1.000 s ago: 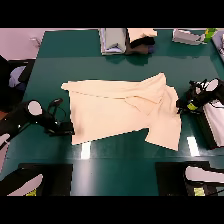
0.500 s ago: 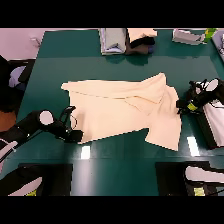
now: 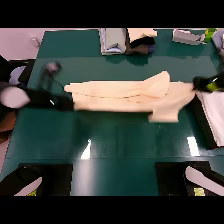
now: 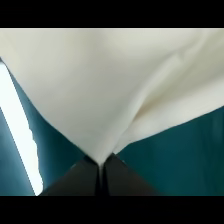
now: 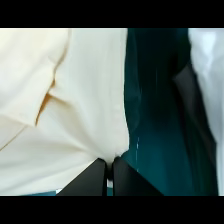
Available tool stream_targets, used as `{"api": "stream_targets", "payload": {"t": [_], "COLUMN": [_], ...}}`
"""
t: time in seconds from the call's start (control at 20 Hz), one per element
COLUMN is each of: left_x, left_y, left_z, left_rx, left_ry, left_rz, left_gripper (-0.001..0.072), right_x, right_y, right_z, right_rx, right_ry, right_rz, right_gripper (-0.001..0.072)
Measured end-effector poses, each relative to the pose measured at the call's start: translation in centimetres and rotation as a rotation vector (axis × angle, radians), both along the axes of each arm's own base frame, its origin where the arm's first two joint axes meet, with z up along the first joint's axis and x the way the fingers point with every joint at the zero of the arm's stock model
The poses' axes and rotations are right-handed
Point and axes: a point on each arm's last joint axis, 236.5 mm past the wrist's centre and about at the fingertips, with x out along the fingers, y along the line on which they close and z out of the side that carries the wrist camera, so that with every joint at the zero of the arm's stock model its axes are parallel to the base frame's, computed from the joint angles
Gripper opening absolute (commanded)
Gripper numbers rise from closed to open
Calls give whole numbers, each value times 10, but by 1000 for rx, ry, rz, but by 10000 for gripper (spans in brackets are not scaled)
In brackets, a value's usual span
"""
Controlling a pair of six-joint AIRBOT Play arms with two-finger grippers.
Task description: Fold the shirts.
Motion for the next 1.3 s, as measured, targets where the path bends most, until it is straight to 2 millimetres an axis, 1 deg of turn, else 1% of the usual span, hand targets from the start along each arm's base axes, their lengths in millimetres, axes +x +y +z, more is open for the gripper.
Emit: {"api": "stream_targets", "payload": {"t": [0.05,0.1,0.15,0.2,0.25,0.3,0.35,0.45,0.5,0.6,0.7,0.75,0.8,0.85,0.9,0.95,1.0,1.1,1.15,1.2,1.3], "left_x": [13,18,17,12,2,-10,-23,-48,-58,-74,-82,-82,-79,-70,-56,-39,-19,21,44,65,101], "left_y": [9,17,28,37,47,57,65,80,86,94,99,101,103,104,105,104,101,92,85,78,69], "left_z": [54,104,156,203,248,284,314,362,378,403,419,422,421,415,401,382,357,300,265,226,149], "left_rx": [2,-2,-12,-29,-47,-65,-82,-109,-119,-134,-139,-132,-117,-90,-46,-1,53,150,199,241,278], "left_ry": [-139,-261,-379,-487,-588,-670,-741,-863,-907,-978,-1032,-1046,-1046,-1030,-987,-927,-853,-693,-603,-509,-327], "left_rz": [19,38,62,83,100,116,127,147,155,164,169,174,181,191,201,207,208,197,184,172,163], "left_gripper": [26,26,25,25,25,25,25,25,25,24,24,25,25,26,26,26,26,26,26,26,26], "right_x": [3,2,-3,-11,-23,-36,-52,-83,-97,-122,-135,-138,-137,-133,-125,-114,-100,-66,-46,-28,-3], "right_y": [-1,0,1,4,8,11,15,23,27,33,37,38,38,38,37,36,36,33,30,27,25], "right_z": [43,84,128,168,208,243,275,327,347,378,397,402,404,402,395,383,366,318,284,246,170], "right_rx": [-29,-55,-82,-106,-131,-154,-177,-213,-227,-250,-257,-254,-249,-238,-219,-198,-171,-102,-68,-36,28], "right_ry": [-107,-205,-312,-411,-509,-596,-679,-813,-866,-942,-977,-979,-972,-955,-922,-880,-824,-679,-586,-483,-289], "right_rz": [1,1,2,3,4,3,3,3,4,4,2,2,1,1,2,6,12,22,22,19,21], "right_gripper": [22,22,21,22,21,21,21,19,19,18,18,18,18,18,18,18,18,18,18,18,18]}}
